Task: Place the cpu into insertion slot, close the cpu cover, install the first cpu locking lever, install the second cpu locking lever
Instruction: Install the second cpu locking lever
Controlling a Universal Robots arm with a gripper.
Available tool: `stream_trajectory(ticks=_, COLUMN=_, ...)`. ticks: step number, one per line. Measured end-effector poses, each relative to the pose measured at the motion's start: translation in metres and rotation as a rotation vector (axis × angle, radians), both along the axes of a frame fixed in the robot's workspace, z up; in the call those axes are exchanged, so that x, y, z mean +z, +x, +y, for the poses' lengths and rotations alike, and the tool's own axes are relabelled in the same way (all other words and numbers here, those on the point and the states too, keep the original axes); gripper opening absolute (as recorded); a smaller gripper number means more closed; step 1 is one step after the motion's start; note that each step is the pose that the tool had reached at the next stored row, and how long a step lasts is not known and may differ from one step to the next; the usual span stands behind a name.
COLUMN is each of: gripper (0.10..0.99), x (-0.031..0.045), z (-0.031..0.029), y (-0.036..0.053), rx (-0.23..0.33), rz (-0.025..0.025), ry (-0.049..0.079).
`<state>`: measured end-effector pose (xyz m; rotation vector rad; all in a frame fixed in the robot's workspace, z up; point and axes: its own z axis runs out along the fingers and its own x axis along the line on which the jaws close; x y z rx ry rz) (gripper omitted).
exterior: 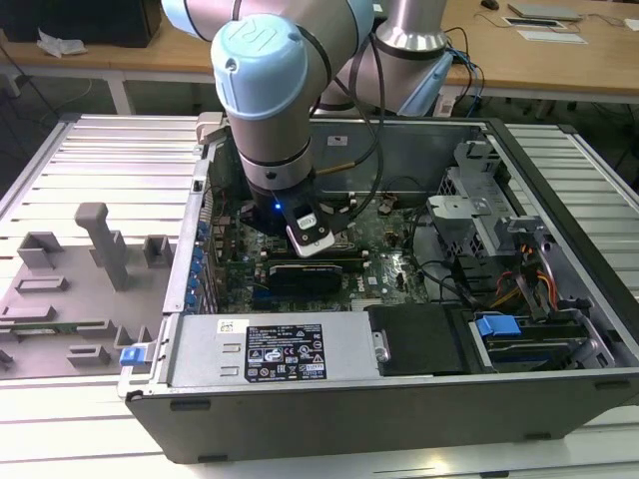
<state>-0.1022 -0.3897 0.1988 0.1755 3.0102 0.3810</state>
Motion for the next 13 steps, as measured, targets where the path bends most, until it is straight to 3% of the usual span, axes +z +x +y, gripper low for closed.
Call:
stream_trajectory(ticks=6, gripper=0.106, x=-0.0027, z=0.0000, y=0.0000, rx=0.000, rz=0.0000, ry=0.010)
stream_trajectory(ticks=10, gripper=0.106, x=-0.0027, z=-0.0001, y=0.0000, rx=0.000, rz=0.0002, ry=0.010)
stream_trajectory(ticks=13, gripper=0.106, x=0.0018, z=0.0000, y=0.0000, rx=0.000, rz=-0.0001, ry=0.011)
